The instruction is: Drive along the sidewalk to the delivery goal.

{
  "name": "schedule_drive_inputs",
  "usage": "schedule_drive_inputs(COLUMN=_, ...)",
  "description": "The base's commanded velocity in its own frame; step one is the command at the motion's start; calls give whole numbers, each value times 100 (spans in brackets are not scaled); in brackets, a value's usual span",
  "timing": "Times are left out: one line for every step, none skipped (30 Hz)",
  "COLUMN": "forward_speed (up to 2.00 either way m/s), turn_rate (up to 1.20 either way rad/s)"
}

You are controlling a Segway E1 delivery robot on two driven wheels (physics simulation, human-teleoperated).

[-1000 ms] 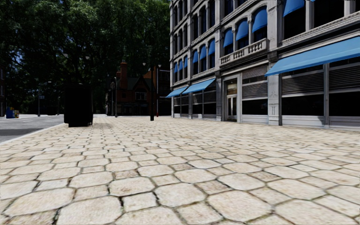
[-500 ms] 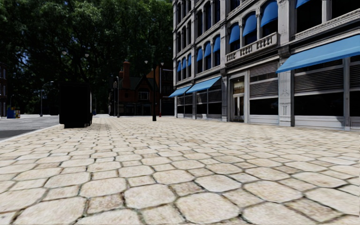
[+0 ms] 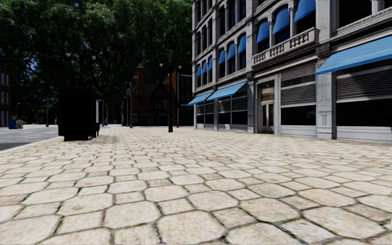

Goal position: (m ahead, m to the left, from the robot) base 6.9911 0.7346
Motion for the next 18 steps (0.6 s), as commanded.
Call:
schedule_drive_inputs(forward_speed=149, turn_rate=0)
schedule_drive_inputs(forward_speed=150, turn_rate=0)
schedule_drive_inputs(forward_speed=150, turn_rate=0)
schedule_drive_inputs(forward_speed=151, turn_rate=0)
schedule_drive_inputs(forward_speed=153, turn_rate=0)
schedule_drive_inputs(forward_speed=156, turn_rate=0)
schedule_drive_inputs(forward_speed=158, turn_rate=0)
schedule_drive_inputs(forward_speed=158, turn_rate=0)
schedule_drive_inputs(forward_speed=160, turn_rate=0)
schedule_drive_inputs(forward_speed=160, turn_rate=0)
schedule_drive_inputs(forward_speed=161, turn_rate=0)
schedule_drive_inputs(forward_speed=161, turn_rate=0)
schedule_drive_inputs(forward_speed=161, turn_rate=0)
schedule_drive_inputs(forward_speed=163, turn_rate=0)
schedule_drive_inputs(forward_speed=171, turn_rate=0)
schedule_drive_inputs(forward_speed=179, turn_rate=0)
schedule_drive_inputs(forward_speed=180, turn_rate=0)
schedule_drive_inputs(forward_speed=180, turn_rate=0)
